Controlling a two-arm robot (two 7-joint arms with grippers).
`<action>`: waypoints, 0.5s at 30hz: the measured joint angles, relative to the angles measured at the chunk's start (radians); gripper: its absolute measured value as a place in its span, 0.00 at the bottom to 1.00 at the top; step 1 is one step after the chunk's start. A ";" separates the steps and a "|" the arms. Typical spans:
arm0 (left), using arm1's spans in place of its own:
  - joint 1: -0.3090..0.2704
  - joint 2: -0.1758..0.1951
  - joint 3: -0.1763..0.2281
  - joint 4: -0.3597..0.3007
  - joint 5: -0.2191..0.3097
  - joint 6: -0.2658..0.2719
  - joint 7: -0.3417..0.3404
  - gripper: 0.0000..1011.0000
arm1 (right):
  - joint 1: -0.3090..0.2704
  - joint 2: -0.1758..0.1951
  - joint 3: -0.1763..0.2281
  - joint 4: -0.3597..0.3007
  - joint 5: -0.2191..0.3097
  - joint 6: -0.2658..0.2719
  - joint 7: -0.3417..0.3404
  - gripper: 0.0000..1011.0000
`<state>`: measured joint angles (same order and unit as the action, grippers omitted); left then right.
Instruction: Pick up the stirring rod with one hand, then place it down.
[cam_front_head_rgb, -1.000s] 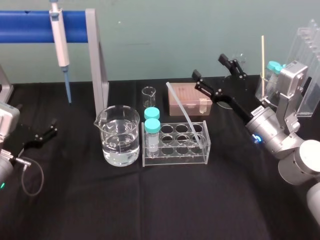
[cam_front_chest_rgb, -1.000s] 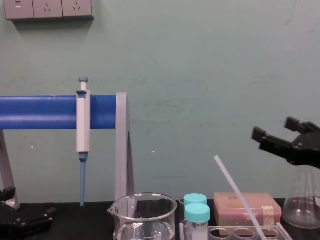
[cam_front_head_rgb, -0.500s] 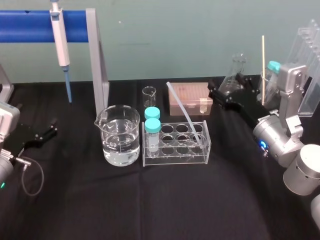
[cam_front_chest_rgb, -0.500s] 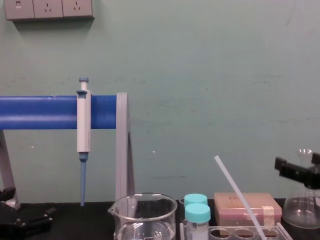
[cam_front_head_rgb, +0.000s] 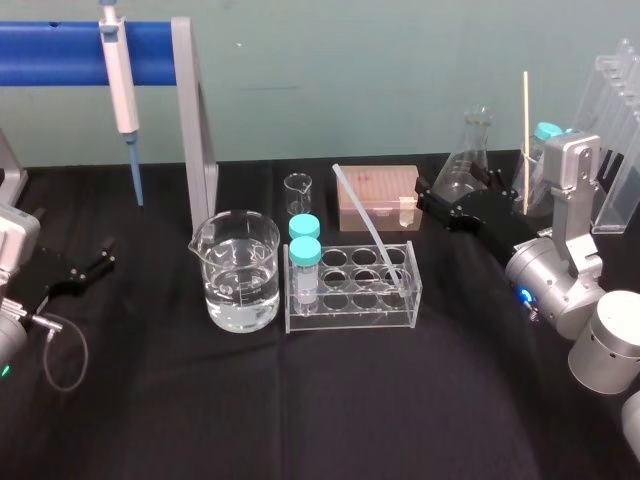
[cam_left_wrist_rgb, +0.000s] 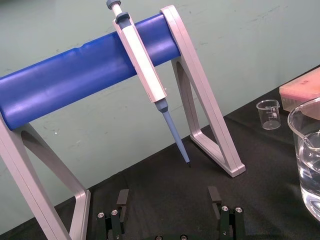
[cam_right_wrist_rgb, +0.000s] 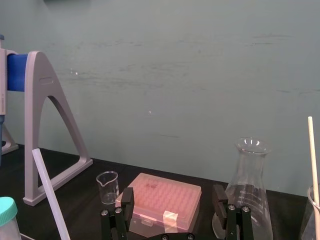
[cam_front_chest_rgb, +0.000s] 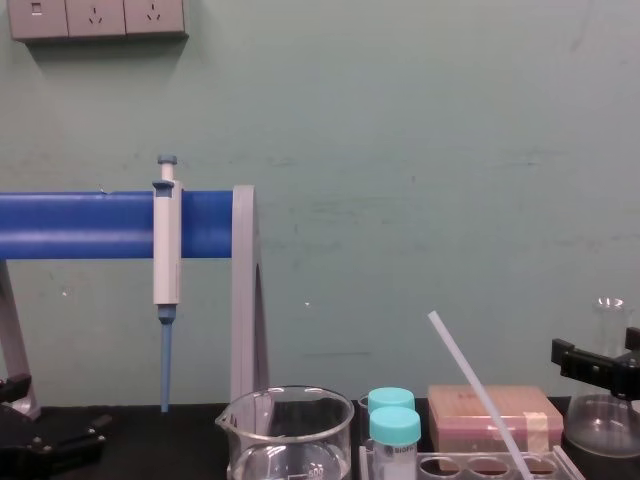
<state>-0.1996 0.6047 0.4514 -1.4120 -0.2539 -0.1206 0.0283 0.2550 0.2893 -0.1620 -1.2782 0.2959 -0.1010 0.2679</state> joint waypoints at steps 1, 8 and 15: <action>0.000 0.000 0.000 0.000 0.000 0.000 0.000 0.99 | 0.000 0.000 0.000 0.000 0.000 0.000 0.000 0.99; 0.000 0.000 0.000 0.000 0.000 0.000 0.000 0.99 | -0.001 0.001 0.000 0.000 0.001 0.001 0.000 0.99; 0.000 0.000 0.000 0.000 0.000 0.000 0.000 0.99 | -0.001 0.001 0.000 0.000 0.002 0.001 -0.001 0.99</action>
<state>-0.1995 0.6047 0.4514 -1.4120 -0.2539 -0.1205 0.0283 0.2538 0.2902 -0.1621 -1.2785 0.2977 -0.0997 0.2671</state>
